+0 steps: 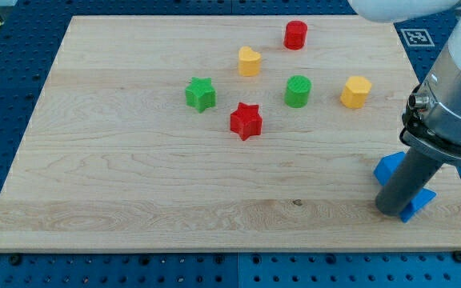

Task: Push the red star to the center right

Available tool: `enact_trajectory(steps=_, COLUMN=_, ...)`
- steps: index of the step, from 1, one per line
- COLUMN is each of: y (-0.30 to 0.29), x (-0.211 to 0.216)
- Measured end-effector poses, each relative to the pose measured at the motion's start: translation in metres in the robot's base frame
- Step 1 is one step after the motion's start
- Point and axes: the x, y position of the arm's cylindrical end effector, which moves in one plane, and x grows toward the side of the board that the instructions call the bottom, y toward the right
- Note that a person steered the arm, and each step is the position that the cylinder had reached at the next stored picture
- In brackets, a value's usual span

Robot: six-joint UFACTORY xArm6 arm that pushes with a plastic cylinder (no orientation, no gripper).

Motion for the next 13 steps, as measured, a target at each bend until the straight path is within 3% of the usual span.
enact_trajectory(steps=1, y=-0.032, x=0.0)
enact_trajectory(steps=2, y=-0.115, x=-0.003)
enact_trajectory(steps=3, y=-0.212, x=-0.031)
enact_trajectory(steps=4, y=-0.256, x=-0.089)
enact_trajectory(steps=8, y=-0.233, x=-0.124)
enact_trajectory(steps=11, y=-0.17, x=-0.128)
enact_trajectory(steps=13, y=-0.169, x=-0.154)
